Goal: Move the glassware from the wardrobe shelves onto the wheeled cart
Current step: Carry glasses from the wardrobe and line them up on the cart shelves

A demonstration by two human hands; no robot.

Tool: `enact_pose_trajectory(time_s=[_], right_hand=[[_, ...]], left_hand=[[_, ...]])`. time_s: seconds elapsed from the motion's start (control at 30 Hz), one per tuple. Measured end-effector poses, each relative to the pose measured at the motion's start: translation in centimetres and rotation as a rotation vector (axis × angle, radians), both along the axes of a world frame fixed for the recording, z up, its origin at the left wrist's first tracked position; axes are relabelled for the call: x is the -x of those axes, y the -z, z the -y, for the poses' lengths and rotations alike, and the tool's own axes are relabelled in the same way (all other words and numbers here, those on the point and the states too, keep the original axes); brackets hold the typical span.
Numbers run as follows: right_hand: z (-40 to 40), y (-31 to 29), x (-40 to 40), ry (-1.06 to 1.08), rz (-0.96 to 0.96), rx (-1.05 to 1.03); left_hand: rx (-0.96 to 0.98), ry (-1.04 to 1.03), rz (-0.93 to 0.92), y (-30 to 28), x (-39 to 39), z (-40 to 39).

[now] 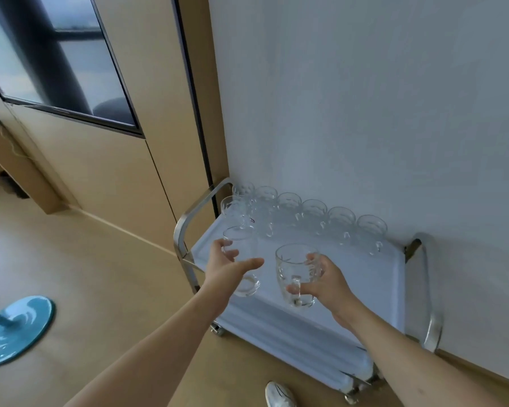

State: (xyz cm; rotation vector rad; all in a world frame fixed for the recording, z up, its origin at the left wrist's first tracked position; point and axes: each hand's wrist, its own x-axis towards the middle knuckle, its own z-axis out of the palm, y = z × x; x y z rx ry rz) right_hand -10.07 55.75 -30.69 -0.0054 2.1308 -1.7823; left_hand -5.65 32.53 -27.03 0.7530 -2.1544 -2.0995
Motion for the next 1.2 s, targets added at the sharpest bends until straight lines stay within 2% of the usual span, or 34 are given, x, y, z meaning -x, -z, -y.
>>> enact_pose_trajectory(time_s=[0.33, 0.53, 0.73, 1.2], right_hand=[[1.4, 4.3, 10.7, 0.006, 0.049, -0.078], [1.8, 7.7, 14.7, -0.018, 0.079, -0.163], [2.8, 10.3, 17.1, -0.054, 0.044, -0.285], [0.9, 13.2, 21.0, 0.017, 0.008, -0.352]], left_hand=[[0.111, 0.007, 0.082, 4.4, 11.1, 0.4], [0.206, 0.028, 0.138, 8.1, 15.1, -0.4], [0.268, 0.019, 0.194, 10.9, 16.7, -0.2], [0.271, 0.025, 0.237, 13.6, 18.8, 0.2]])
